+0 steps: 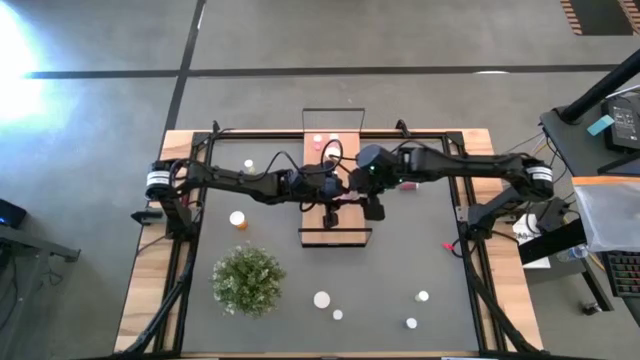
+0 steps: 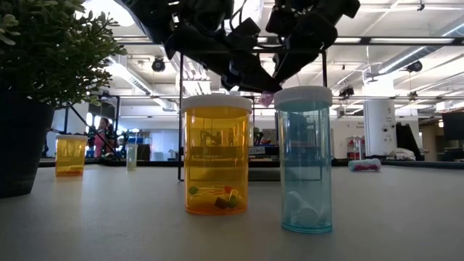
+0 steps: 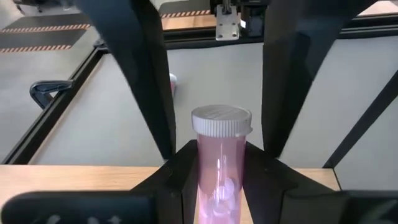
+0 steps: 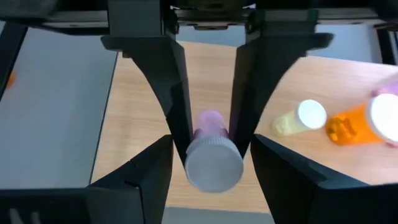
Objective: Pick and place medicine bottles onto shelf by color
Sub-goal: Put the pink pill bottle on the shelf aligned with the other pink pill bottles
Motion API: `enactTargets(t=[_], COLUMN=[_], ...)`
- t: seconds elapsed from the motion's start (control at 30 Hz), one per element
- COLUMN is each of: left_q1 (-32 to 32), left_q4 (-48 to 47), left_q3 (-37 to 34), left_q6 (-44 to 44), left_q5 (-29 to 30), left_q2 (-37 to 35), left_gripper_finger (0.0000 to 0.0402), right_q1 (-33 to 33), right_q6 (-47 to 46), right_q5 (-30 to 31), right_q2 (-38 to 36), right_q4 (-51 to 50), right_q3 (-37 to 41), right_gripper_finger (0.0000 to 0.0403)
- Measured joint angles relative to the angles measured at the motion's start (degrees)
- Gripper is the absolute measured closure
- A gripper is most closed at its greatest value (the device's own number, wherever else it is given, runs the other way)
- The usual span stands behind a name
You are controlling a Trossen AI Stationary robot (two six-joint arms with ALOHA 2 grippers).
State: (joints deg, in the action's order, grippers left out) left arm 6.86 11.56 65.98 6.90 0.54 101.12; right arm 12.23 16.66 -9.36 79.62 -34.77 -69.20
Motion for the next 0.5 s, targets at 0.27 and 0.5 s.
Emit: enactTargets(t=[0.27, 0.5], left_q1=[0.0, 0.0], left_q4=[0.9, 1.6], left_q3=[0.0, 0.0], left_q6=[0.0, 0.0], left_q5=[0.0, 0.0], left_q2=[0.0, 0.0], left_gripper_finger=[0.0316, 0.0316], right_q1=[0.0, 0.0], right_q6=[-0.3, -1.7], right_q5=[0.4, 0.5], right_q2=[-2.2, -1.8], right_q4=[-0.7, -1.1], right_q3=[0.0, 0.0], right_gripper_finger=[0.0227, 0.0249])
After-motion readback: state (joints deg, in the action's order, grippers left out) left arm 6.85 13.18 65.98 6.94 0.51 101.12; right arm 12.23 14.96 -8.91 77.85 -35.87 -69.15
